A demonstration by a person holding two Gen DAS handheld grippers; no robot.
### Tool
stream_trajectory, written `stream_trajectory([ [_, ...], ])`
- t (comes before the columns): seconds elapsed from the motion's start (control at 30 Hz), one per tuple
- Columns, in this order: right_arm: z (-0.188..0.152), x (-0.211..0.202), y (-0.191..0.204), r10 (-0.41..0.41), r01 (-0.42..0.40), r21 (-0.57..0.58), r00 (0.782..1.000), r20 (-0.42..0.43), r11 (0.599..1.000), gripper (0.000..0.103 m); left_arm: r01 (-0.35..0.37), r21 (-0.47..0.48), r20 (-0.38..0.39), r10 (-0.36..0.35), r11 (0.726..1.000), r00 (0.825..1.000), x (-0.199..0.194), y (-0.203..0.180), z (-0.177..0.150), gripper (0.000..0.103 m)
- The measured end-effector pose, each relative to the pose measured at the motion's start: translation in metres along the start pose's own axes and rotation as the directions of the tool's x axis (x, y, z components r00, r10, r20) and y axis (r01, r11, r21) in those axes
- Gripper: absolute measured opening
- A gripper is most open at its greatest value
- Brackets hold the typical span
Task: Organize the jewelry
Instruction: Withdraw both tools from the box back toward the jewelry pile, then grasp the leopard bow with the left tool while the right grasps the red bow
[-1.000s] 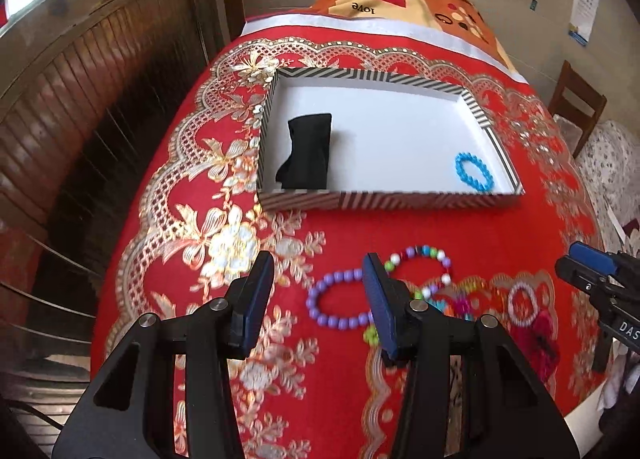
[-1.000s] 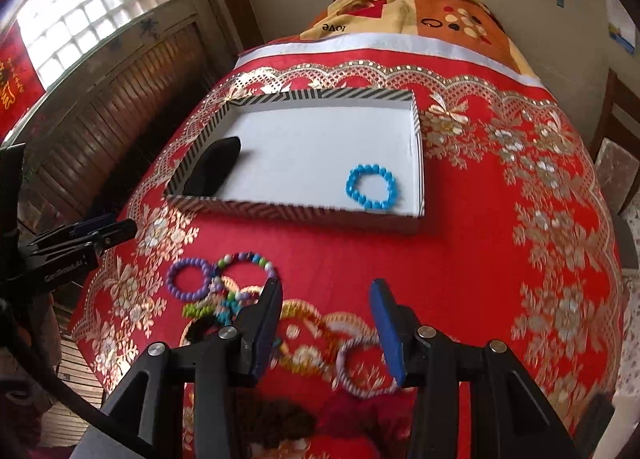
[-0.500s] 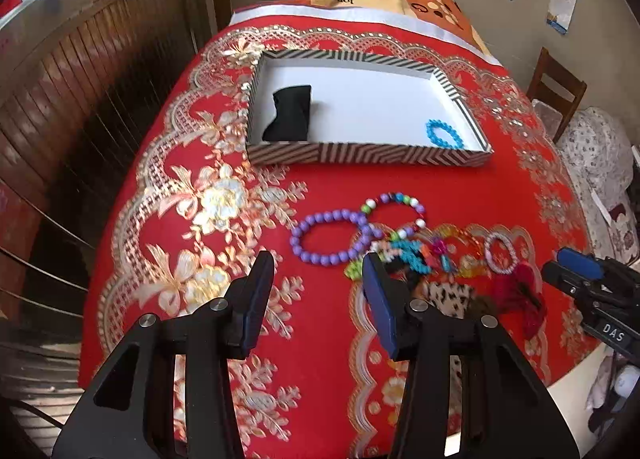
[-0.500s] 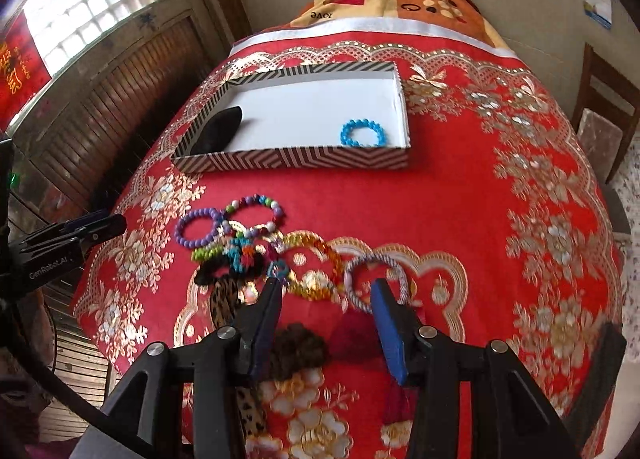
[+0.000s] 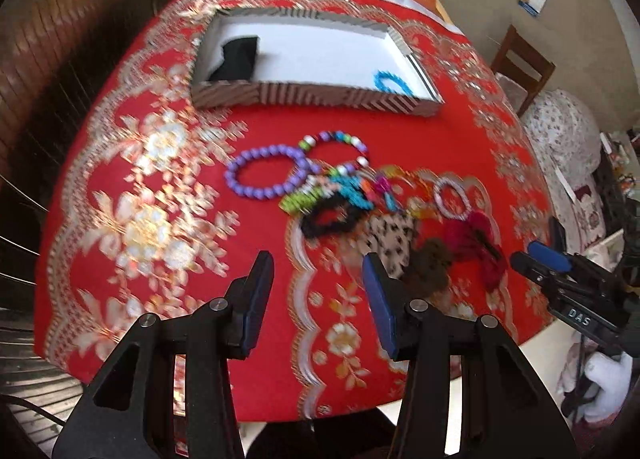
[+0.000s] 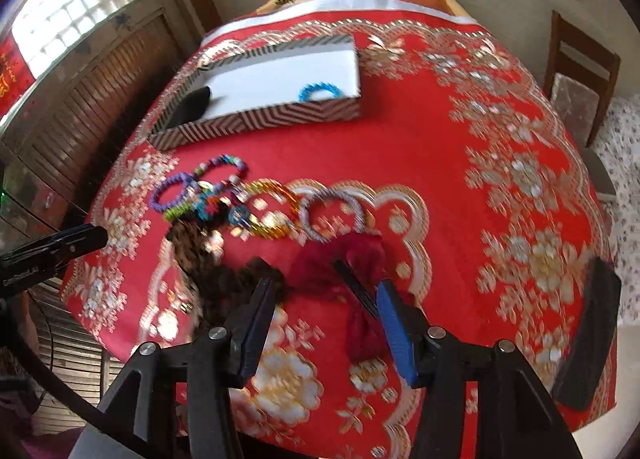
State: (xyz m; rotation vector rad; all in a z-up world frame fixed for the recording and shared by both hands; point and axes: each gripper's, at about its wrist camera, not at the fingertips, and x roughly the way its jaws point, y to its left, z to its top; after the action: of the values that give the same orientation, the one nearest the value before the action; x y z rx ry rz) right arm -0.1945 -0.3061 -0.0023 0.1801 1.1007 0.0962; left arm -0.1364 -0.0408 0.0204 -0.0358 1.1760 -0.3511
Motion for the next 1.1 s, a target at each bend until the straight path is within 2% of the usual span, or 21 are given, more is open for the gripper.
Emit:
stream_trajectory([
  [0.23,-0.017,0.008,-0.026,-0.037,0.039,0.055,0.999,-0.039,0.998,0.051,0.113,0.006,-0.071,-0.112,0.994,0.991,0.022,-0.017,-0.009,0.052],
  [0.37,-0.020,0.014,-0.034,-0.026,0.029,0.084,0.999,-0.038,0.996,0.051,0.141,0.031,-0.093,-0.138,0.990,0.986,0.034,-0.028,-0.012,0.054],
  [0.5,-0.017,0.023,-0.030,-0.022,0.023,0.051,0.999,-0.027,0.998,0.051,0.172,0.040,-0.129,-0.166,0.984,0.978,0.052,-0.037,-0.013,0.055],
  [0.63,-0.012,0.034,-0.027,-0.024,0.023,-0.007,1.000,-0.019,1.000,0.051,0.184,0.044,-0.163,-0.175,0.982,0.971,0.072,-0.045,-0.014,0.055],
  [0.97,-0.011,0.050,-0.027,0.012,-0.013,-0.061,1.000,-0.018,0.998,0.051,0.140,0.065,-0.152,-0.128,0.988,0.980,0.090,-0.055,-0.010,0.055],
  [1.0,-0.011,0.051,-0.026,0.011,-0.012,-0.065,1.000,-0.011,0.998,0.050,0.137,0.064,-0.149,-0.126,0.989,0.981,0.090,-0.056,-0.010,0.053],
  [1.1,-0.012,0.058,-0.024,0.000,-0.001,-0.074,1.000,-0.006,0.997,0.038,0.114,0.089,-0.145,-0.100,0.990,0.984,0.092,-0.057,-0.009,0.034],
])
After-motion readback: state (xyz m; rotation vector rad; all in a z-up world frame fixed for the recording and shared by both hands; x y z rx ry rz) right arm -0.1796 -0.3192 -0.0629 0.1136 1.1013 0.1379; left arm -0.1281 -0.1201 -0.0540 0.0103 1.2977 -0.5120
